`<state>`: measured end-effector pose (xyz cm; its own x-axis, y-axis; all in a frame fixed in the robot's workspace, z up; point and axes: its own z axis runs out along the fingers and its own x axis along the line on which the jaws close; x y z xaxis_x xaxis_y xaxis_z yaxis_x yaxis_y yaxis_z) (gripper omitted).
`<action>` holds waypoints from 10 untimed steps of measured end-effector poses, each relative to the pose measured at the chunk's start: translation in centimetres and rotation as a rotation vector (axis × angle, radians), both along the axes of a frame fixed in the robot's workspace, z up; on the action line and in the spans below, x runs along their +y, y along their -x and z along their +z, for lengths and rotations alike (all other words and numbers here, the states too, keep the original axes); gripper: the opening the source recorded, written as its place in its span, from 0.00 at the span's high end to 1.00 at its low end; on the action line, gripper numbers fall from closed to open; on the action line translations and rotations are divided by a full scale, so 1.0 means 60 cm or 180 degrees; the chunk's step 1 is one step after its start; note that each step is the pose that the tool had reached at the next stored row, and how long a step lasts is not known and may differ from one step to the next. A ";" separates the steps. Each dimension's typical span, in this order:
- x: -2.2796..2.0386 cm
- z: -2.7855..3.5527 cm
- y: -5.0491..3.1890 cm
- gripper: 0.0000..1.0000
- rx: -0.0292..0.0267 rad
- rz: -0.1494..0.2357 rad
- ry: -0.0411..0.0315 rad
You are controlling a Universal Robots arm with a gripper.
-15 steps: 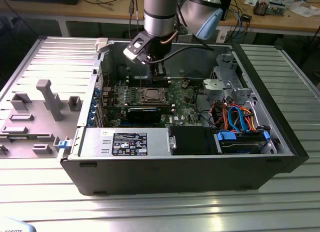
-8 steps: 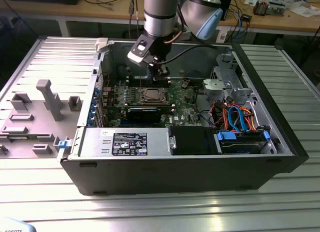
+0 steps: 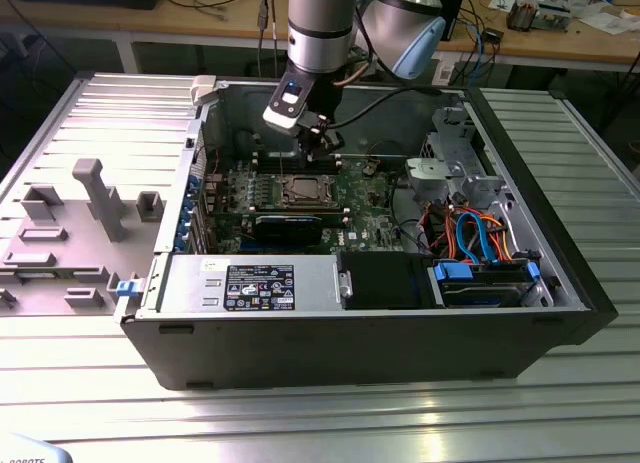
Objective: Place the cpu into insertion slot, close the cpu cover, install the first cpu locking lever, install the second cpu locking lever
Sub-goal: 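Install the first cpu locking lever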
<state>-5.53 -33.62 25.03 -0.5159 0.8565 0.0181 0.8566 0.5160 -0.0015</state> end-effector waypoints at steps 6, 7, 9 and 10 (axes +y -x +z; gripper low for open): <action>0.0000 0.000 0.000 0.89 0.0000 0.0285 0.0000; 0.0000 0.000 0.000 0.89 0.0000 0.0324 0.0000; 0.0000 0.000 0.000 0.89 0.0000 0.0401 0.0000; 0.0000 0.000 0.000 0.89 0.0000 0.0455 0.0000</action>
<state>-5.53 -33.62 25.03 -0.6326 0.7742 0.0180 0.7743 0.6328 -0.0015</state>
